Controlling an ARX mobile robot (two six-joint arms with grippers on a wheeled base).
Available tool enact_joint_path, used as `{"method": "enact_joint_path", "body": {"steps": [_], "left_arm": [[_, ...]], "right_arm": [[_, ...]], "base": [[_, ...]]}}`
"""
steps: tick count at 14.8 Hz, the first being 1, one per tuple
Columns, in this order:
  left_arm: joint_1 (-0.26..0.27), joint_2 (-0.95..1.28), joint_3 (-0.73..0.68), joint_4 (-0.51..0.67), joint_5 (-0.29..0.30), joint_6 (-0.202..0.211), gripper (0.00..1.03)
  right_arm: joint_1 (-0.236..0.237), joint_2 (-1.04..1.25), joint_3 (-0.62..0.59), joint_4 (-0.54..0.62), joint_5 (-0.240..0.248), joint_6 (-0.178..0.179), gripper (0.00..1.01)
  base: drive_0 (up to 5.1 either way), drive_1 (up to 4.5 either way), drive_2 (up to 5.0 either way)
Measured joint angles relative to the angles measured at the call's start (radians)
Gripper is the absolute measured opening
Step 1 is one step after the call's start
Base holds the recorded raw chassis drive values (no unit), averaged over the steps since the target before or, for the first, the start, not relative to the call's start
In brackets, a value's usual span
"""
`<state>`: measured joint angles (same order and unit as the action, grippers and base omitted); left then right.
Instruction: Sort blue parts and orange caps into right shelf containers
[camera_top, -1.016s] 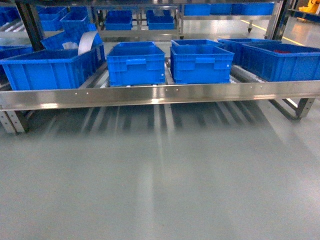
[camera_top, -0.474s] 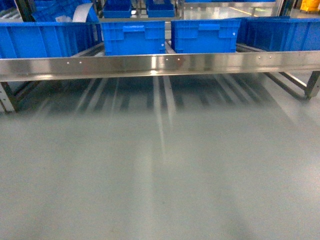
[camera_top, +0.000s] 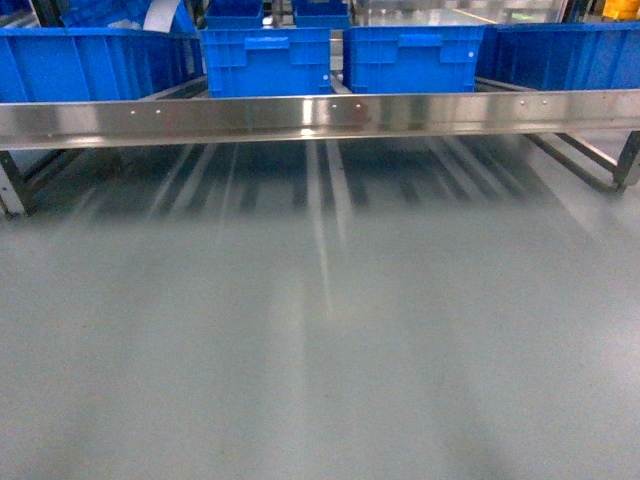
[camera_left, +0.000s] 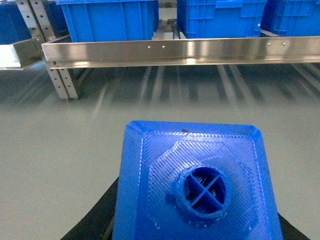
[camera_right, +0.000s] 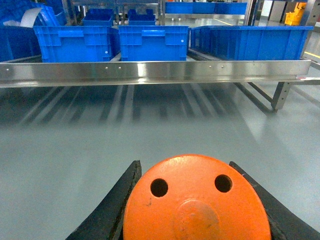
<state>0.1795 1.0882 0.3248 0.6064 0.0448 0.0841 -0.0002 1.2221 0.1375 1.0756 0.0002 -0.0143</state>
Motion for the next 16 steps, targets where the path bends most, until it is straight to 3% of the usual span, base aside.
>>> {"method": "enact_joint_path", "body": {"steps": [5,12,16], "left_arm": [[0.0,-0.003,0.0,0.001,0.0,0.0,0.45],[0.0,-0.002,0.0,0.0,0.0,0.0,0.45],[0.0,-0.001,0.0,-0.002,0.0,0.0,0.45]], "right_arm": [[0.0,0.0,0.0,0.0,0.0,0.0,0.43],[0.0,0.0,0.0,0.0,0.0,0.0,0.43],[0.0,0.0,0.0,0.0,0.0,0.0,0.43]], "base": [[0.0,0.0,0.0],[0.0,3.91,-3.9],[2.7,2.43,-4.9]]}}
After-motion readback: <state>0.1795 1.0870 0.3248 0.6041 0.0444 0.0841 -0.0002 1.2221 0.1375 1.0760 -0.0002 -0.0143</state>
